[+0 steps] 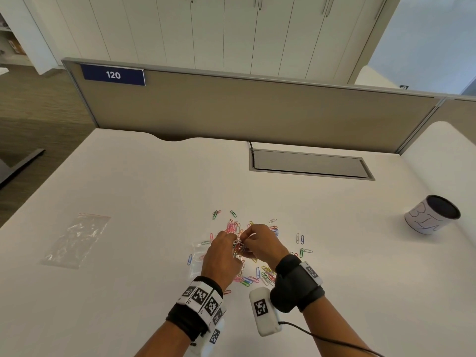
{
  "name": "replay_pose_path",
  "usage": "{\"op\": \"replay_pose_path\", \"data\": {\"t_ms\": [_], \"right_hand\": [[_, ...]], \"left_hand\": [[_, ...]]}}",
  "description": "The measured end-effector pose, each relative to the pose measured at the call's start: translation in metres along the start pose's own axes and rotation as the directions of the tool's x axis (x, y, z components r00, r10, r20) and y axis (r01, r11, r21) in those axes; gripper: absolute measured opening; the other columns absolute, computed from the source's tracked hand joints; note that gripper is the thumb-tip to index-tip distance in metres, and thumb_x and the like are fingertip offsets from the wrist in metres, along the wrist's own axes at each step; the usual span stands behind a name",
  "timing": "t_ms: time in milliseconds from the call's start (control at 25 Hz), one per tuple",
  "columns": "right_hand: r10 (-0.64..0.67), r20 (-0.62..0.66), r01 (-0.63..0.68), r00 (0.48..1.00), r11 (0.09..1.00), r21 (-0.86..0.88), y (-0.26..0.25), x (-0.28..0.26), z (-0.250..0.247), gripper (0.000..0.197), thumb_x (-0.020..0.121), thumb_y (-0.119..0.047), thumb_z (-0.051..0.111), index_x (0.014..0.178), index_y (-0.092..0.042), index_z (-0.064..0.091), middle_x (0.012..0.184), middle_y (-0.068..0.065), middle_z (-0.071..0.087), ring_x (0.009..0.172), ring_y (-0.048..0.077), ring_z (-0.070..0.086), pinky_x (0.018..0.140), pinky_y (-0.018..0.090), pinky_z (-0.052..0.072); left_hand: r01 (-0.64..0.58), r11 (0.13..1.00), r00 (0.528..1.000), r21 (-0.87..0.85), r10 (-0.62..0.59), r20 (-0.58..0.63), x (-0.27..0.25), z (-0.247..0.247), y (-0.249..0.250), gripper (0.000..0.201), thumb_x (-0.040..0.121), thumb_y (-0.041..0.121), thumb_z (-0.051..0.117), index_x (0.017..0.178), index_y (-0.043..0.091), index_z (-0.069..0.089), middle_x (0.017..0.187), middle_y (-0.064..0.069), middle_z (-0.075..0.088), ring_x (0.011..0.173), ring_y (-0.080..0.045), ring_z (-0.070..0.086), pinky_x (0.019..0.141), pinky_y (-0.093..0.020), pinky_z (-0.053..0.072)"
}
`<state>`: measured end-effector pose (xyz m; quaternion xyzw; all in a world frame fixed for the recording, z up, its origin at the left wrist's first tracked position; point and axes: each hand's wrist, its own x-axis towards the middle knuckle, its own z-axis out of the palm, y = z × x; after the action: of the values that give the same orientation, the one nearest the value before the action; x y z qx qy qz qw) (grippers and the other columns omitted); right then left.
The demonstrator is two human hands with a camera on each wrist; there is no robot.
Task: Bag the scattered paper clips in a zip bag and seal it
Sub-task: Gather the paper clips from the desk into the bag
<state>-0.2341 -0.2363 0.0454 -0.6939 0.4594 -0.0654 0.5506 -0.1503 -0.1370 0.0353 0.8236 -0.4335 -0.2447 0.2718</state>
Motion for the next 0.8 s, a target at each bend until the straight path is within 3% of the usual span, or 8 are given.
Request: {"op": "replay_pose_path", "data": {"t_ms": [160,280,400,600,720,800], "right_hand": [[-0.063,0.014,0.064,0.998,0.991,-0.117,0.001,-0.0046,-0.0014,0.018,0.08,-0.001,0.065,0.091,-0.011,0.055,0.093,0.014,0.069,0.083,0.026,0.069,0.078,0.042,0.06],[-0.163,-0.025,0.149,0.986,0.946,-0.287,0.0004,-0.0052,0.0009,0.017,0.08,-0.001,0.066,0.095,-0.009,0.063,0.097,0.012,0.072,0.087,0.024,0.069,0.075,0.032,0.059],[-0.223,-0.004,0.199,0.975,0.879,-0.434,-0.001,-0.0038,0.0053,0.018,0.083,-0.002,0.062,0.098,-0.006,0.071,0.1,0.012,0.072,0.089,0.023,0.068,0.081,0.032,0.058],[-0.198,0.068,0.208,0.978,0.886,-0.415,-0.0005,-0.0089,0.0004,0.036,0.087,0.007,0.044,0.104,-0.007,0.072,0.105,0.01,0.074,0.095,0.019,0.069,0.082,0.023,0.053],[-0.2,0.055,0.205,0.978,0.895,-0.397,0.0016,-0.0082,0.0006,0.027,0.09,-0.005,0.052,0.106,-0.012,0.072,0.11,0.007,0.072,0.096,0.018,0.066,0.091,0.032,0.053],[-0.166,0.09,0.188,0.982,0.901,-0.39,0.0046,-0.0084,0.0021,0.022,0.092,-0.017,0.058,0.11,-0.012,0.07,0.11,0.007,0.072,0.084,0.016,0.065,0.085,0.03,0.054]], "left_hand": [[0.0,0.998,1.0,-0.059,-0.001,-0.019,0.0014,-0.0007,-0.0013,0.057,0.077,0.004,0.077,0.129,0.011,0.056,0.125,-0.005,0.058,0.102,-0.024,0.064,0.087,-0.033,0.057],[0.002,0.995,0.999,-0.099,-0.005,-0.033,0.0033,-0.0003,-0.0013,0.058,0.076,0.002,0.078,0.129,0.009,0.057,0.124,-0.006,0.059,0.103,-0.023,0.065,0.09,-0.033,0.057],[0.01,0.993,0.999,-0.114,-0.014,-0.033,0.0029,0.0008,-0.0015,0.06,0.075,0.004,0.079,0.131,0.01,0.056,0.125,-0.005,0.059,0.105,-0.024,0.065,0.092,-0.036,0.057],[0.01,0.989,0.998,-0.15,-0.019,-0.058,0.001,-0.0016,-0.0046,0.055,0.076,0.003,0.076,0.128,0.008,0.059,0.124,-0.007,0.06,0.101,-0.025,0.066,0.09,-0.036,0.057],[0.005,0.984,0.995,-0.18,-0.023,-0.099,0.0008,-0.0047,-0.0031,0.049,0.08,0.002,0.073,0.127,0.008,0.06,0.124,-0.008,0.062,0.093,-0.02,0.067,0.085,-0.029,0.058],[0.003,0.983,0.994,-0.182,-0.024,-0.11,0.0007,-0.0062,-0.0012,0.046,0.084,0.004,0.071,0.128,0.008,0.06,0.125,-0.007,0.063,0.088,-0.015,0.065,0.08,-0.024,0.058]]}}
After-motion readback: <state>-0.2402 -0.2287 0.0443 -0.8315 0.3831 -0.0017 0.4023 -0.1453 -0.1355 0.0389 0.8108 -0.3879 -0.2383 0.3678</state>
